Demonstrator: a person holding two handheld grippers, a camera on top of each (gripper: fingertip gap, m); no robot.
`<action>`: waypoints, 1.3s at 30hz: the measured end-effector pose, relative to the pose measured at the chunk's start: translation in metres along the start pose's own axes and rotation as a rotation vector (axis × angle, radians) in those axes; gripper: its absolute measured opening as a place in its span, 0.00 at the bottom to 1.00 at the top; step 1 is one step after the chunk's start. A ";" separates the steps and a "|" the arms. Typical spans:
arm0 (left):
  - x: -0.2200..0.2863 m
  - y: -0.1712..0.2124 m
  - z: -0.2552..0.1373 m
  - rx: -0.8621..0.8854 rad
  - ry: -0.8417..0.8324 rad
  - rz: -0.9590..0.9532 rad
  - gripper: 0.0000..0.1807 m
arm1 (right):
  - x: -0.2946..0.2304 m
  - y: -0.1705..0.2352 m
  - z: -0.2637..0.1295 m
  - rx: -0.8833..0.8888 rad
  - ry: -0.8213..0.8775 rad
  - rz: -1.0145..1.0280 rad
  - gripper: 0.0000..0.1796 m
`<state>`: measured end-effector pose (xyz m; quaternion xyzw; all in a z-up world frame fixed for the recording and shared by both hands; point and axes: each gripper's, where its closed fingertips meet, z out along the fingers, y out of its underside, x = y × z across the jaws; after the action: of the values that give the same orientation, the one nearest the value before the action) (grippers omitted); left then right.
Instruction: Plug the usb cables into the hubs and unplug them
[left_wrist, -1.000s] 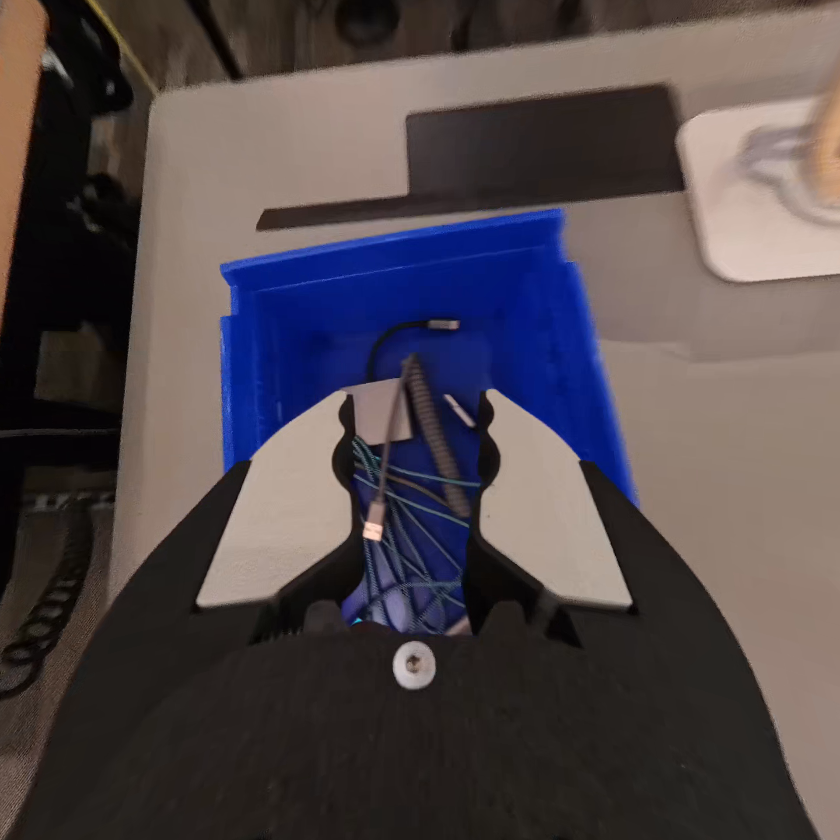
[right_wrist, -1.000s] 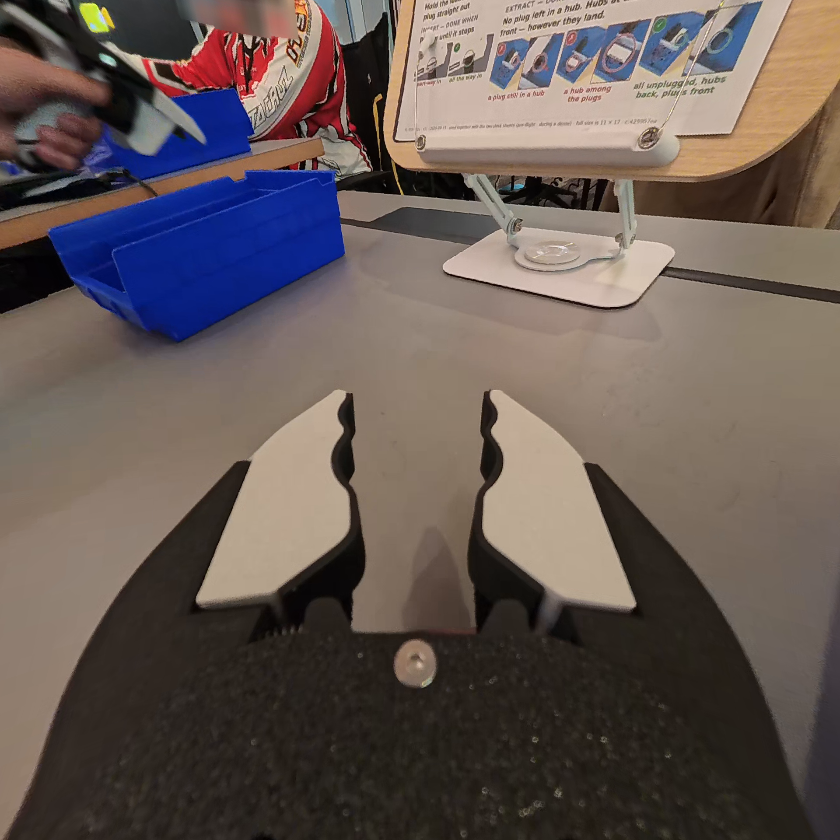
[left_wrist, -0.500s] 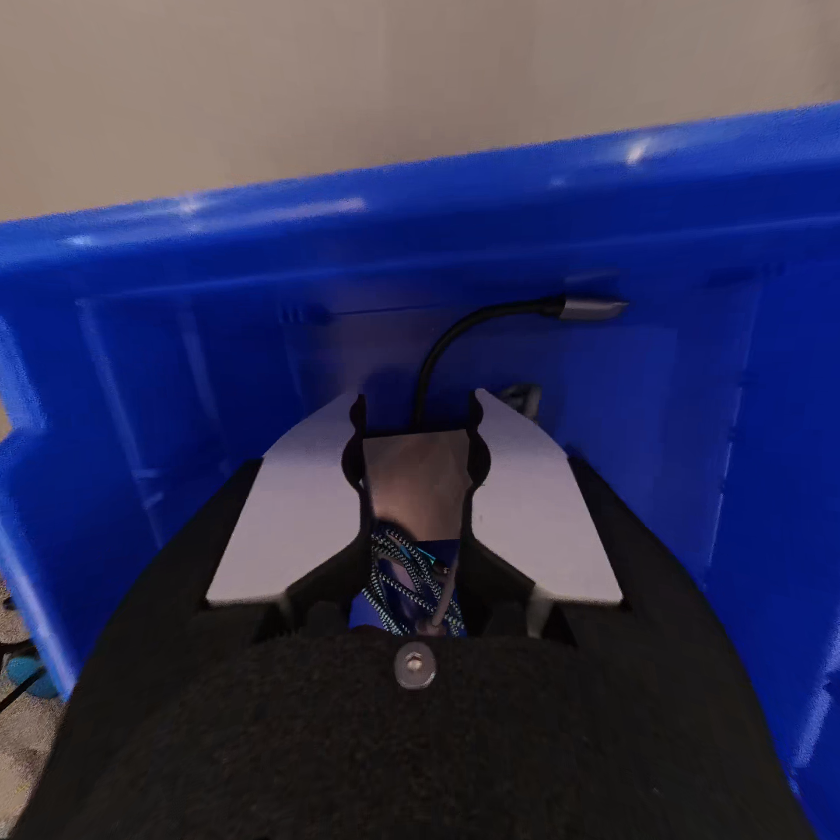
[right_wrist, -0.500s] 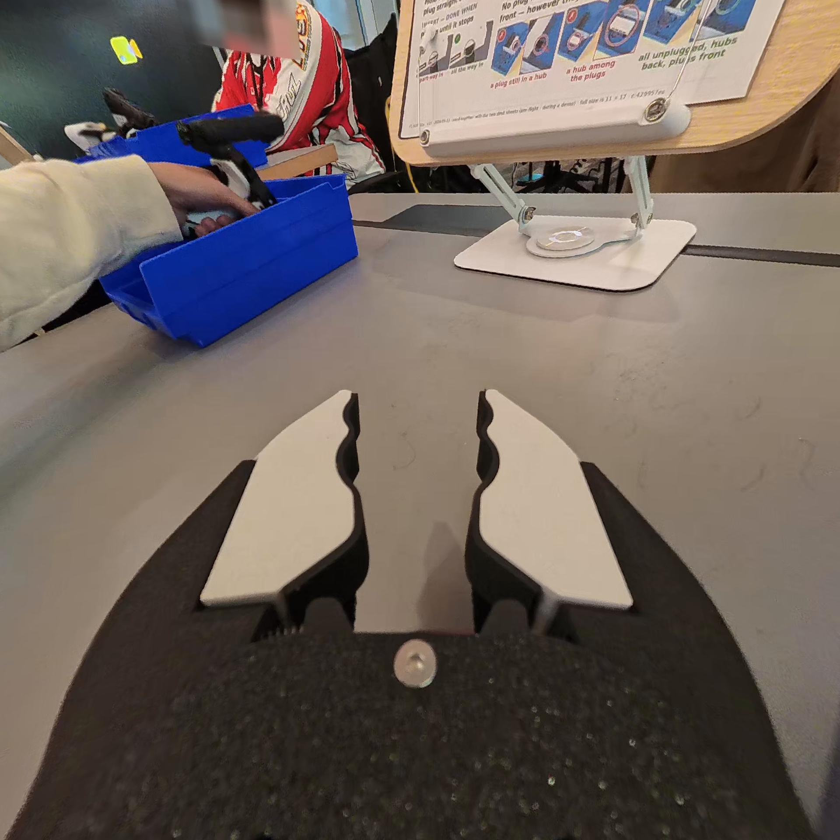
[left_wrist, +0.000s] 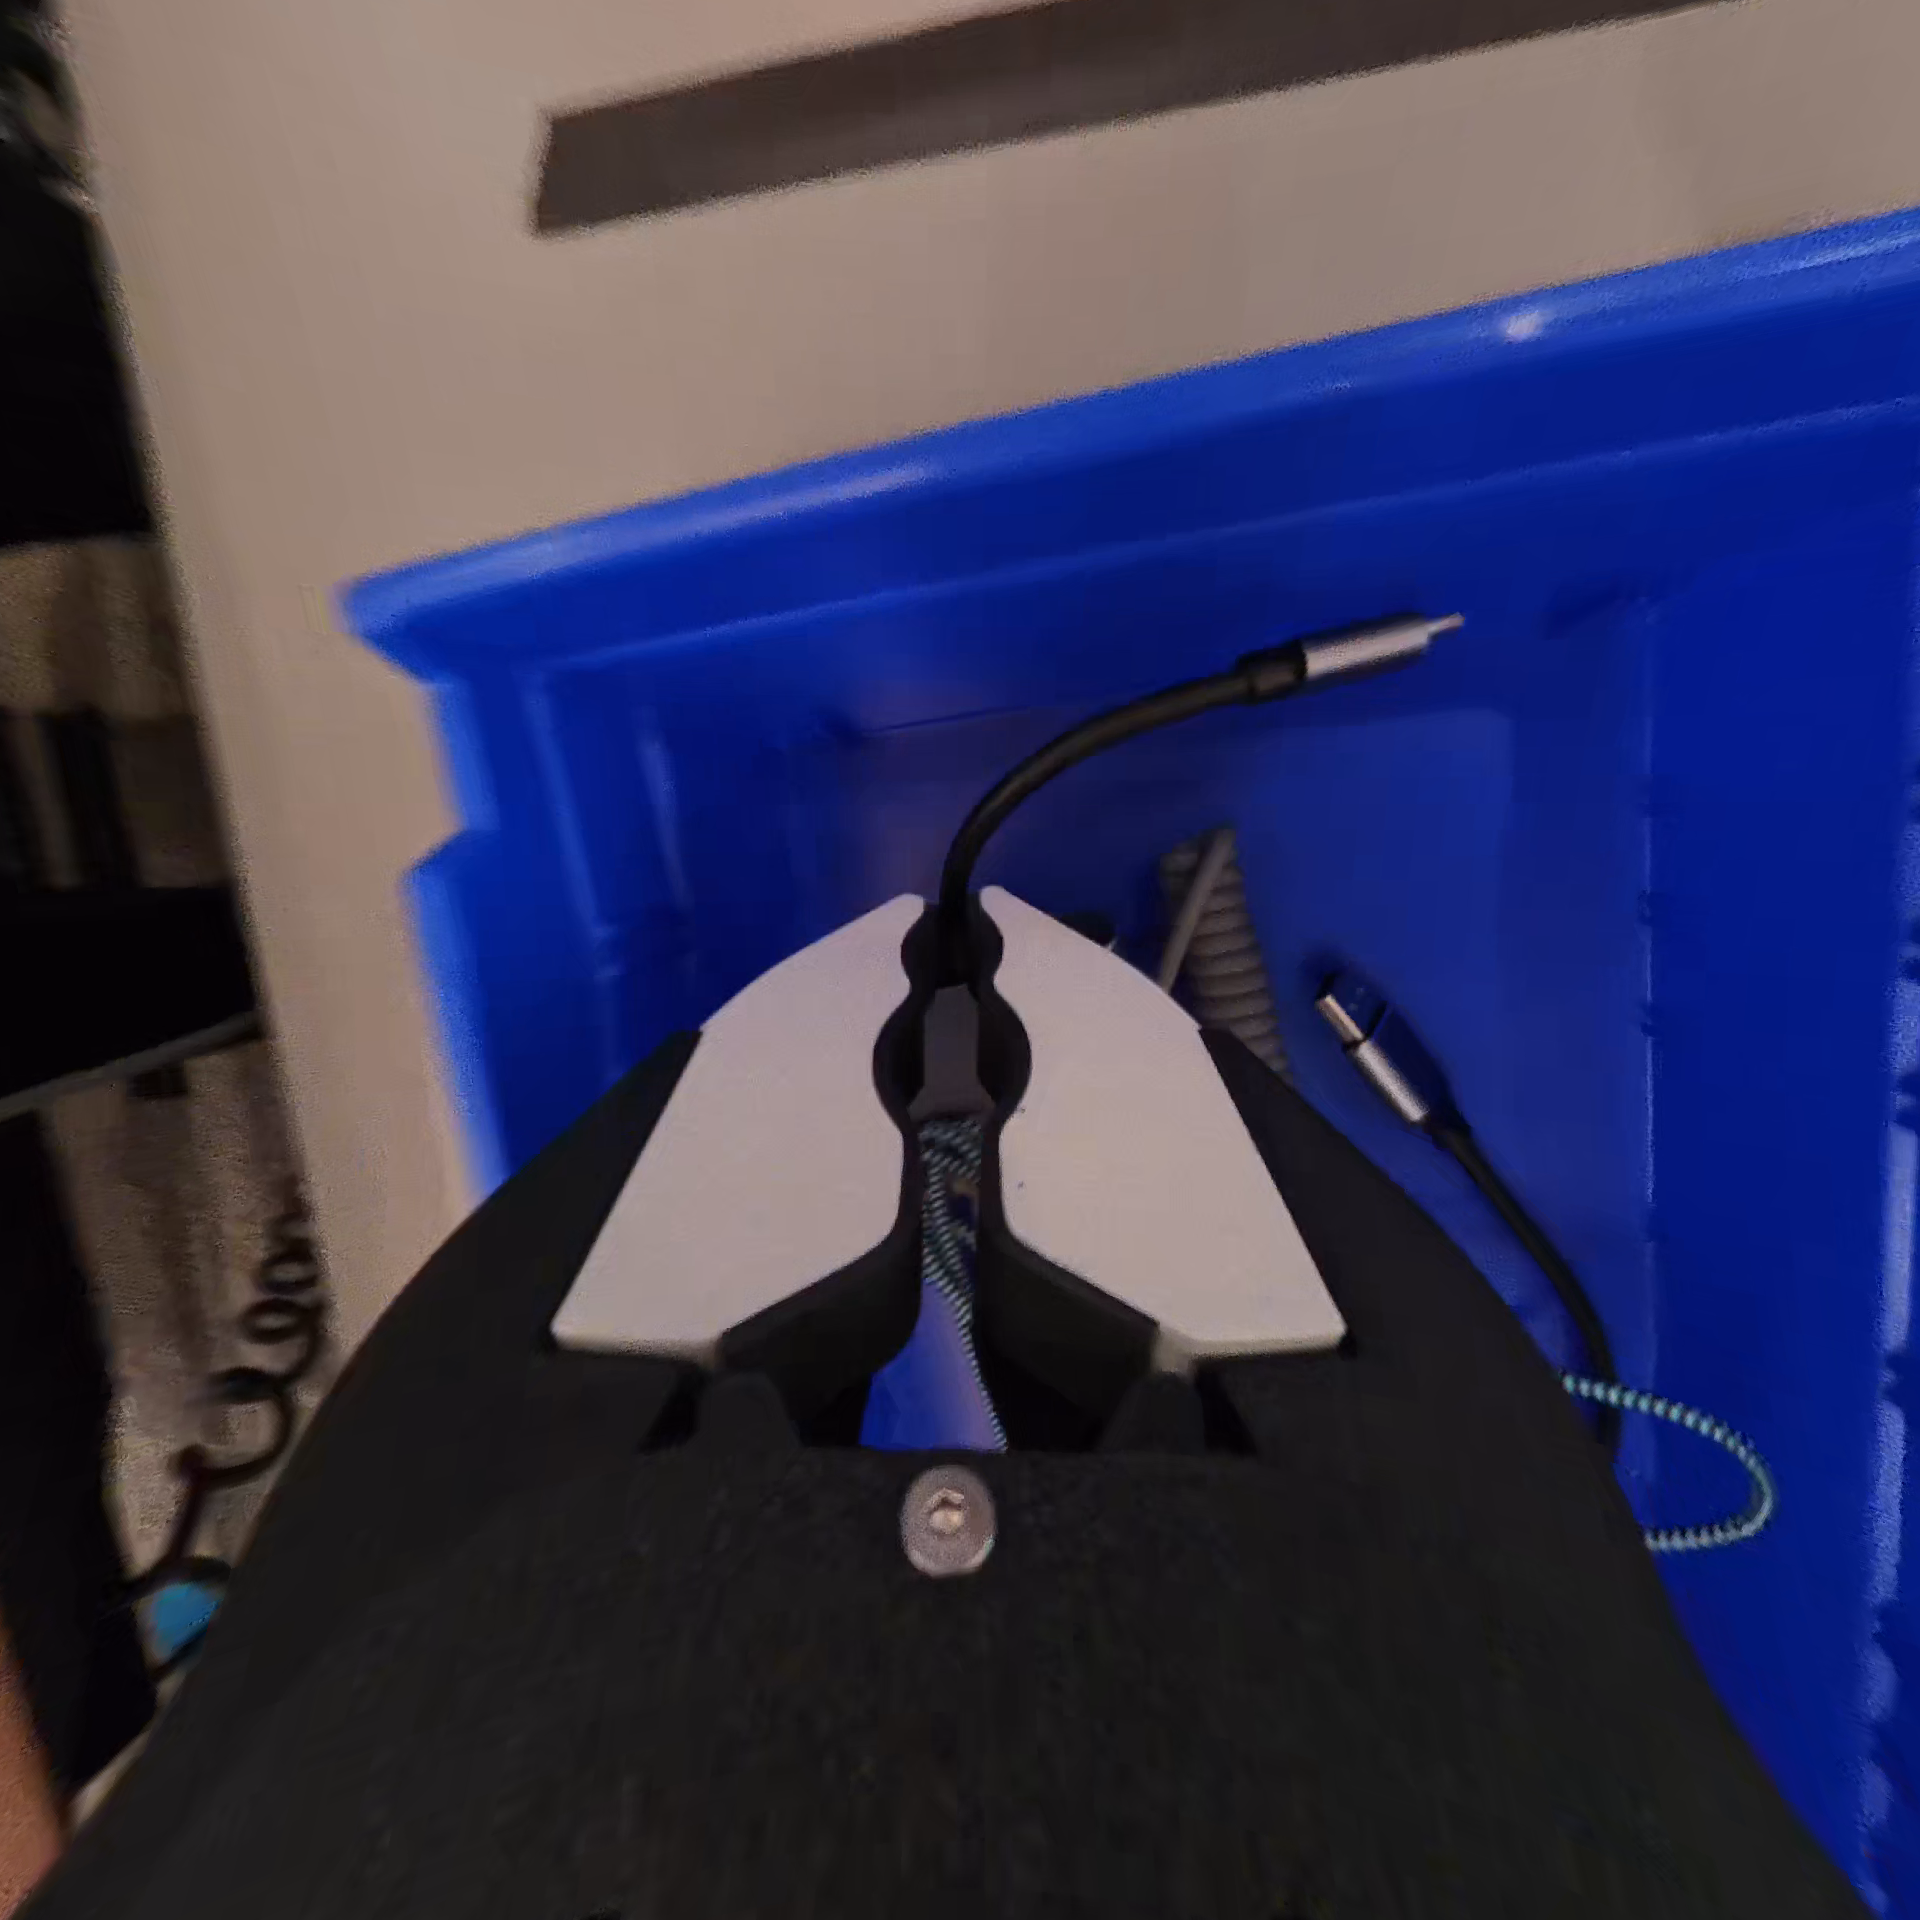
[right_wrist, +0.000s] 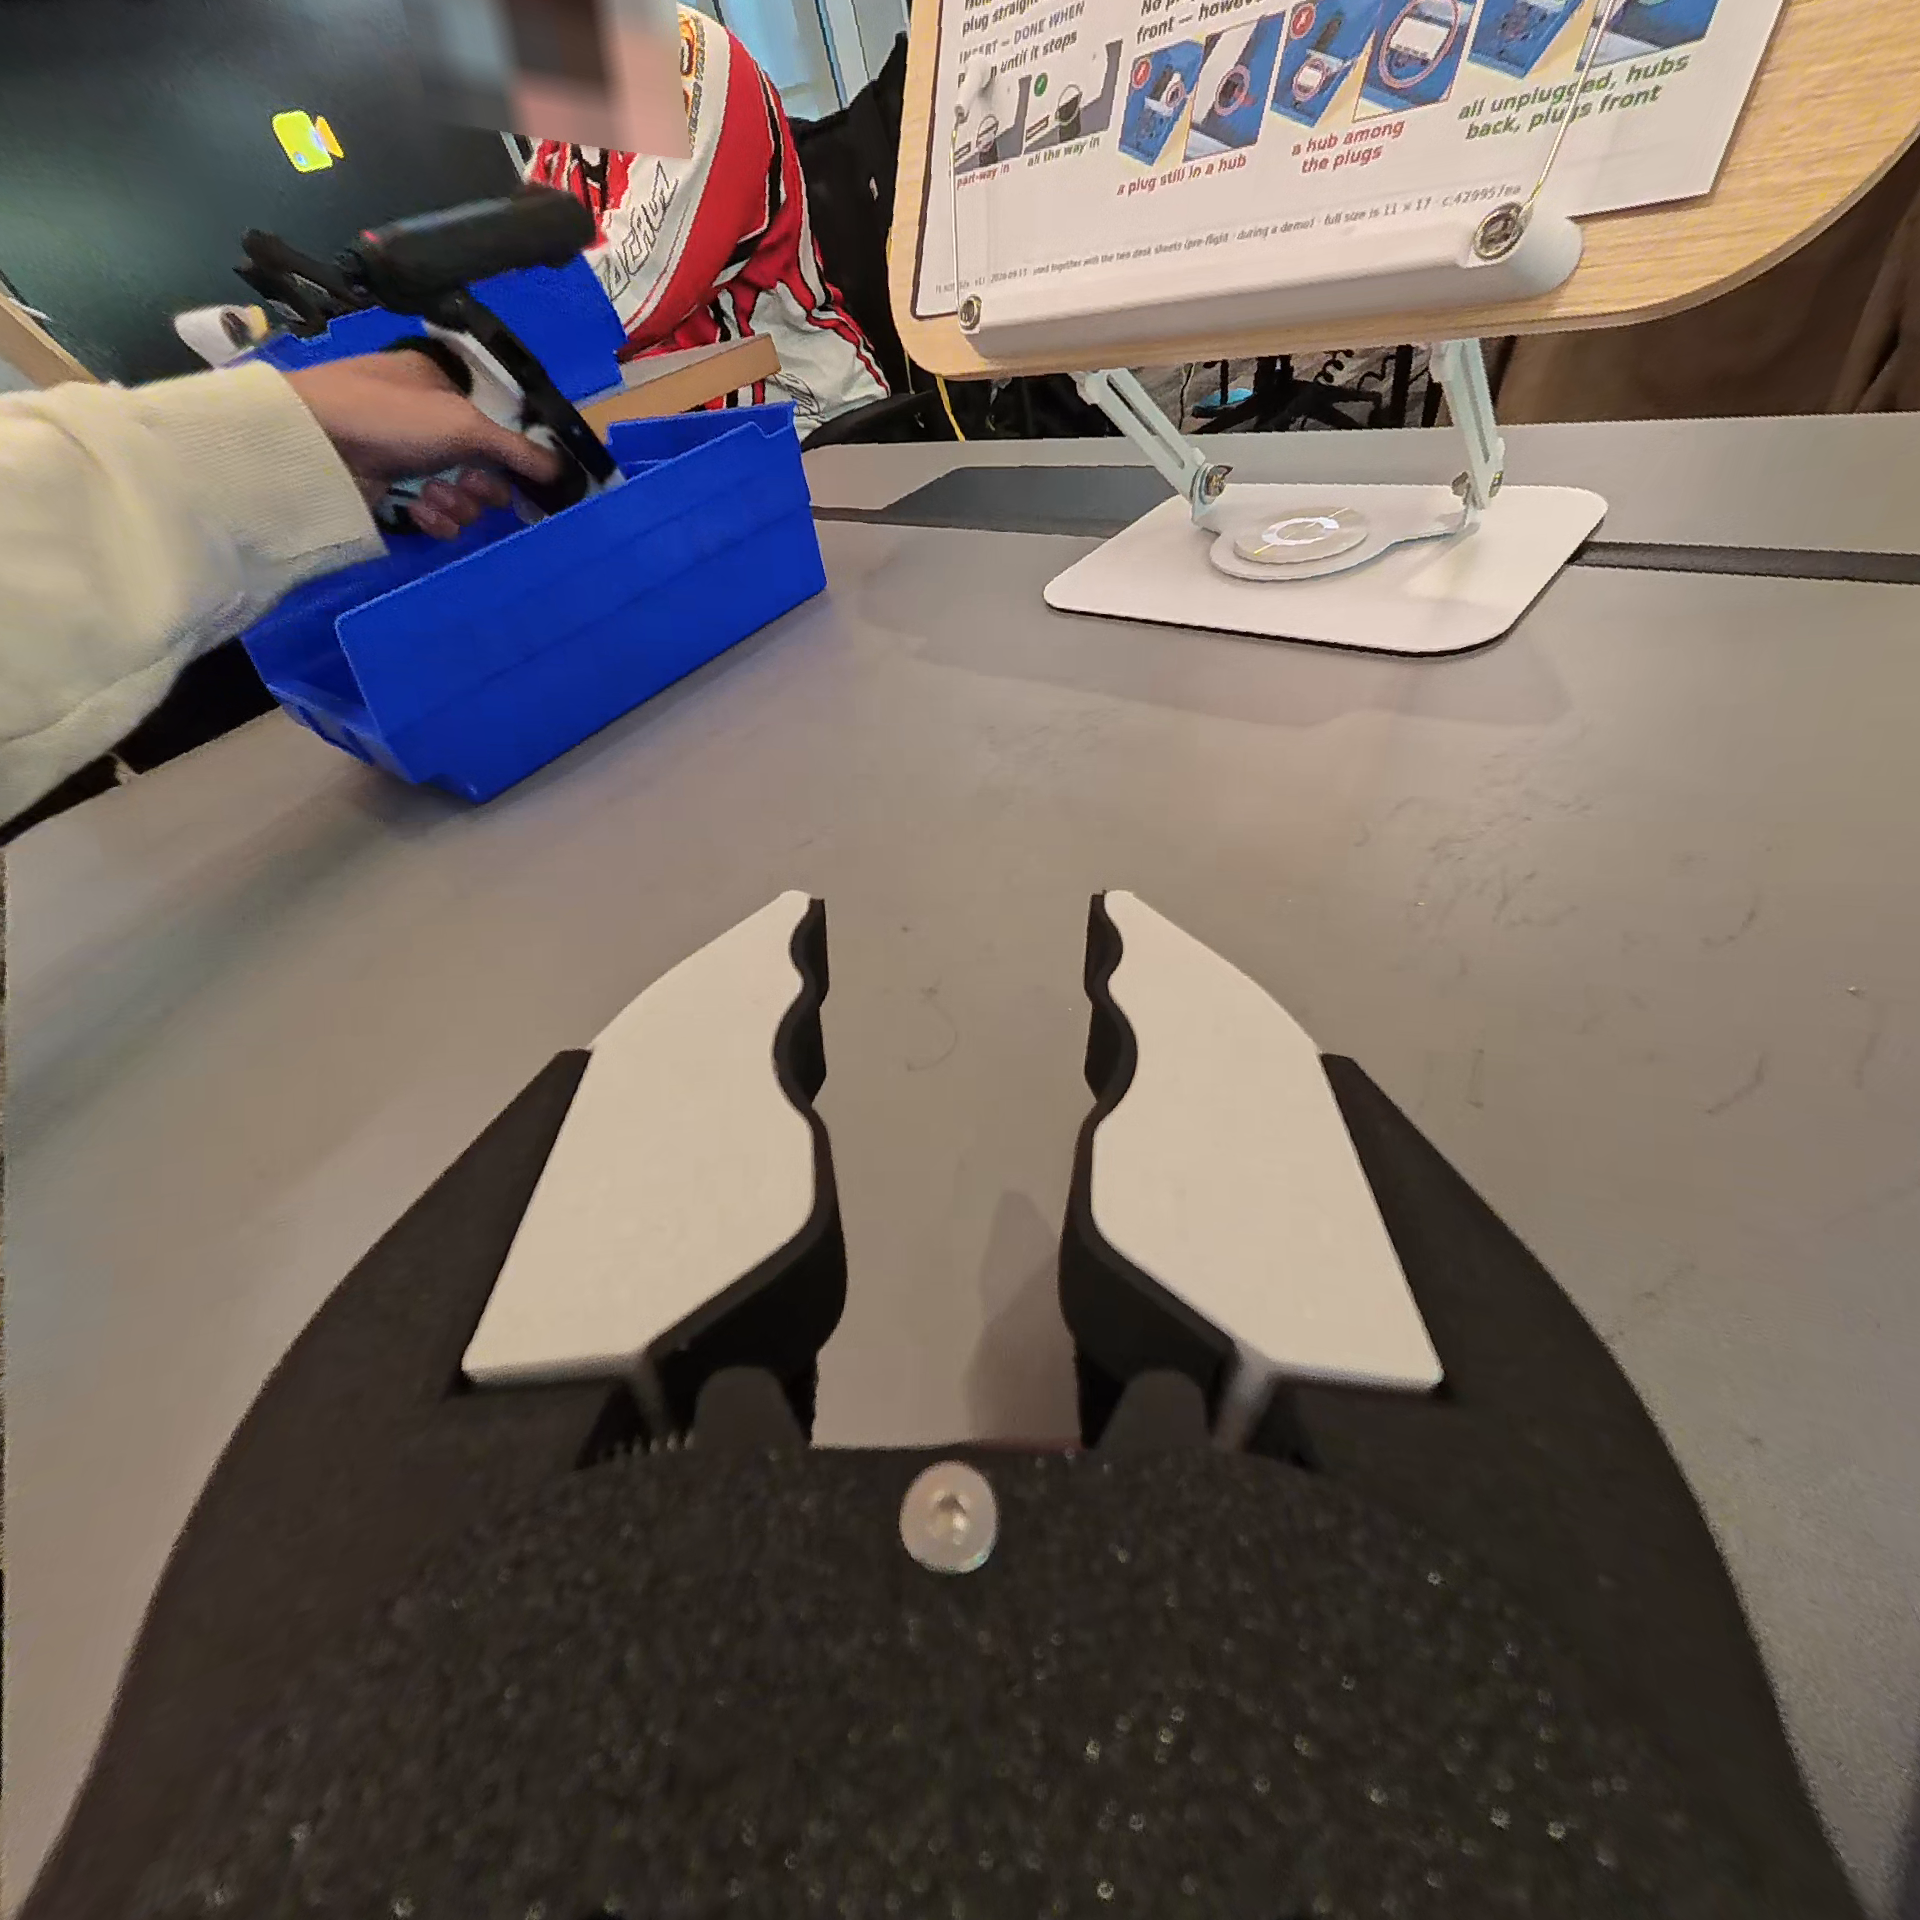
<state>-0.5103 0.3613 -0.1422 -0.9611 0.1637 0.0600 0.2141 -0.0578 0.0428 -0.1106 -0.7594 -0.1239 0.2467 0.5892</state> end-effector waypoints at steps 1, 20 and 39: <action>-0.006 -0.004 -0.012 0.033 -0.032 0.018 0.02 | 0.000 0.000 0.000 0.002 -0.001 0.002 0.26; 0.204 -0.010 -0.230 0.354 0.241 0.408 0.02 | -0.015 -0.012 -0.005 0.071 -0.046 -0.080 0.26; 0.411 0.078 -0.132 0.088 0.397 0.588 0.02 | -0.025 -0.010 -0.001 0.058 -0.063 -0.163 0.26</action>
<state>-0.1447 0.1189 -0.1298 -0.8556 0.4742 -0.0758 0.1932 -0.0775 0.0331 -0.0950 -0.7214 -0.1965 0.2250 0.6247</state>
